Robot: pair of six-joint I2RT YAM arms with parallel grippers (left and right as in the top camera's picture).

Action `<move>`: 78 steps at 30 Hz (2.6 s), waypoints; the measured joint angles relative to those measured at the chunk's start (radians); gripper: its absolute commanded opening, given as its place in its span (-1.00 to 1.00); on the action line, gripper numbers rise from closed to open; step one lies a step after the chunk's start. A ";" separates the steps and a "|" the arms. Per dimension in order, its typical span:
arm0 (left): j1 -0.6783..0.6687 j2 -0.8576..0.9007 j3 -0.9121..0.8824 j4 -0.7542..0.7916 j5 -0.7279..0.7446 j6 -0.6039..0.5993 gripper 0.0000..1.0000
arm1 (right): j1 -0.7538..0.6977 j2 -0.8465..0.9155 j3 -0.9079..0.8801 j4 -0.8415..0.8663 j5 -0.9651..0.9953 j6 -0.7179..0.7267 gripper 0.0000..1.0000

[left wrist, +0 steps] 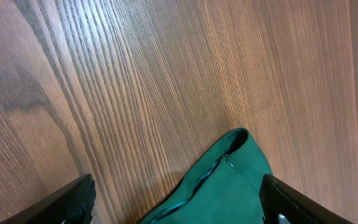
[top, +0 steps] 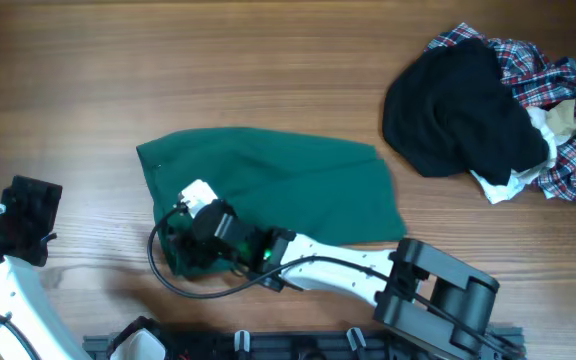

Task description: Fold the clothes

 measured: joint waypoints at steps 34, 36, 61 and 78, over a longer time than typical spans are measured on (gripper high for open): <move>-0.474 0.517 0.004 0.186 0.190 0.444 0.49 | -0.407 -0.566 0.011 -0.836 -0.211 -0.100 -0.92; -0.474 0.540 0.004 0.196 0.203 0.486 0.56 | -0.407 -0.566 0.011 -0.835 -0.214 -0.108 -0.91; -0.589 0.619 0.005 0.269 0.100 0.524 0.23 | -0.407 -0.566 0.011 -0.830 -0.215 -0.114 -0.92; -0.665 0.619 0.005 0.233 0.071 0.522 -0.92 | -0.407 -0.566 0.011 -0.814 -0.216 -0.114 -0.91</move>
